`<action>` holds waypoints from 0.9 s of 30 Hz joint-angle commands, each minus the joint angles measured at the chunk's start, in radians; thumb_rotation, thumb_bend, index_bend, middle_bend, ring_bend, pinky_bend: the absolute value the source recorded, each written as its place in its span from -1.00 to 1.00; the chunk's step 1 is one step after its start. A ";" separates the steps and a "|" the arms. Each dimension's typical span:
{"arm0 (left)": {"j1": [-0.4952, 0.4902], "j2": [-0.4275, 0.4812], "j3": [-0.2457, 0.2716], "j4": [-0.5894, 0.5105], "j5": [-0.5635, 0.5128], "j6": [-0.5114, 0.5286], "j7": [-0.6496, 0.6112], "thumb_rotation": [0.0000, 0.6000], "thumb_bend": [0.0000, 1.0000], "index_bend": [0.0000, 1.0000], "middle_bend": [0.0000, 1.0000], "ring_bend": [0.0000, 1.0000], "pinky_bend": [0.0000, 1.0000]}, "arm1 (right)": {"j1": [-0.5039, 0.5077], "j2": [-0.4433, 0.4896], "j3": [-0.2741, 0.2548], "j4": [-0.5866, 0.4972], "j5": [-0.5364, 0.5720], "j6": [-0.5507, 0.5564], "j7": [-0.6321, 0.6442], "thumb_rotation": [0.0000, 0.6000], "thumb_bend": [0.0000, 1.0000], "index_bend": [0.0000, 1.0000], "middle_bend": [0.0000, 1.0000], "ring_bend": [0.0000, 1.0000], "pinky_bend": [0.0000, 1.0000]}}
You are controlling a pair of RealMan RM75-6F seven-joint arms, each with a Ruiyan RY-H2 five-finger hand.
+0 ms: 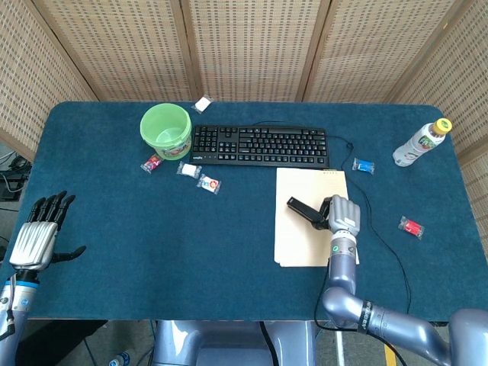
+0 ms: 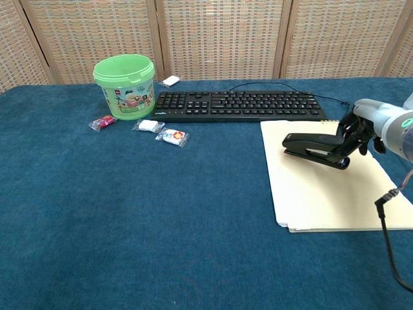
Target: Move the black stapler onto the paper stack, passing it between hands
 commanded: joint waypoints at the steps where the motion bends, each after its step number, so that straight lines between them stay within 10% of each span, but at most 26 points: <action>1: 0.000 0.000 0.000 0.001 0.000 0.000 0.000 1.00 -0.62 -1.00 -1.00 -1.00 -1.00 | -0.004 -0.002 -0.010 0.007 0.001 -0.003 0.009 1.00 -0.21 0.73 0.35 0.44 0.70; 6: 0.000 -0.002 0.000 0.001 0.002 0.000 0.000 1.00 -0.62 -1.00 -1.00 -1.00 -1.00 | -0.005 -0.001 -0.023 0.009 0.007 -0.002 0.005 1.00 -0.31 0.60 0.20 0.19 0.40; 14: 0.001 -0.001 0.000 0.000 0.004 0.001 -0.001 1.00 -0.62 -1.00 -1.00 -1.00 -1.00 | -0.003 0.015 -0.069 -0.003 0.034 0.042 -0.084 1.00 -0.58 -0.22 -0.89 -0.94 -0.86; 27: 0.006 -0.001 -0.006 0.002 -0.002 0.010 -0.005 1.00 -0.62 -1.00 -1.00 -1.00 -1.00 | -0.098 0.117 -0.150 -0.017 -0.168 0.060 0.056 1.00 -0.70 -0.94 -1.00 -1.00 -1.00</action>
